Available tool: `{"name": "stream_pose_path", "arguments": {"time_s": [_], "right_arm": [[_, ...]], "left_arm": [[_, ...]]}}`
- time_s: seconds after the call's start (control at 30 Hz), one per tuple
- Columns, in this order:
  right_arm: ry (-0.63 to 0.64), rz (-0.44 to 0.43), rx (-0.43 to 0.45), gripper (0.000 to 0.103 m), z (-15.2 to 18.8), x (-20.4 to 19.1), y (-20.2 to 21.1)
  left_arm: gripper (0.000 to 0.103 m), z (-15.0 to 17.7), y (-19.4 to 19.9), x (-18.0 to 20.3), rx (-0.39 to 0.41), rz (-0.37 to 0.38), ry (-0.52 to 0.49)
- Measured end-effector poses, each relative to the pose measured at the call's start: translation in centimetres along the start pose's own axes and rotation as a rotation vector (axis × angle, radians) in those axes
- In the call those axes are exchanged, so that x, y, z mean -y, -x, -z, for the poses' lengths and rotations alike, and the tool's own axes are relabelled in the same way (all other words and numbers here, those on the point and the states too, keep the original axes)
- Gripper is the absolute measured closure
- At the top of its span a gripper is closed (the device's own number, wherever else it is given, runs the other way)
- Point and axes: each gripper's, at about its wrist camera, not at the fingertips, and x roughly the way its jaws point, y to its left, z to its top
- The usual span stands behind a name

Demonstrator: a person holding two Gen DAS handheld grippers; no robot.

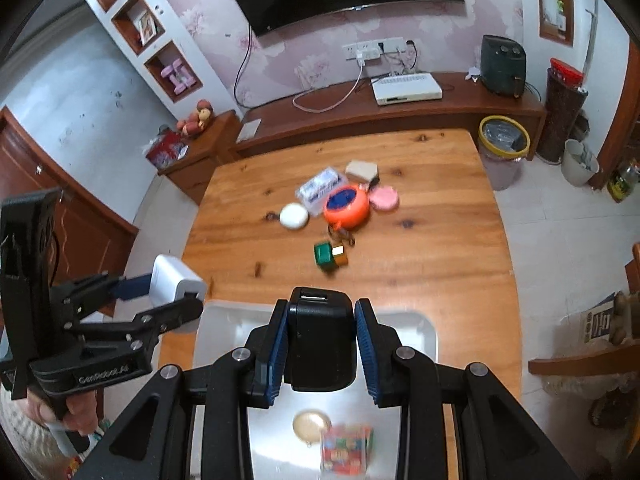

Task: Organize rigid objects
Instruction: 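Carry the charger into the tray with the left tool while the right tool carries the black adapter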

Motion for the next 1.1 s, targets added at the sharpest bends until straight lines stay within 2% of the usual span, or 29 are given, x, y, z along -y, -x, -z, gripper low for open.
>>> {"name": "stream_pose_path", "arguments": {"time_s": [0.13,0.4,0.57,0.8,1.1], "right_arm": [[0.018,-0.020,-0.052,0.071,3.0,-0.3,-0.8],[0.073,-0.154,-0.238,0.071,9.9,-2.4,-5.0],[0.092,-0.205,-0.334,0.070,12.7,-3.3,-7.7],[0.069,-0.225,-0.400,0.070,14.0,-3.0,-9.6],[0.045,-0.155,-0.444,0.070,14.4,-2.0,-11.1]], "left_arm": [[0.043,1.8,-1.1,0.7,-0.028,-0.018,-0.020],[0.043,5.5,-3.2,0.7,-0.097,-0.036,-0.017],[0.043,7.1,-4.6,0.2,-0.146,-0.011,0.014],[0.043,8.8,-6.6,0.1,-0.195,-0.019,0.021],[0.043,9.7,-8.3,0.3,-0.236,-0.021,0.015]]}}
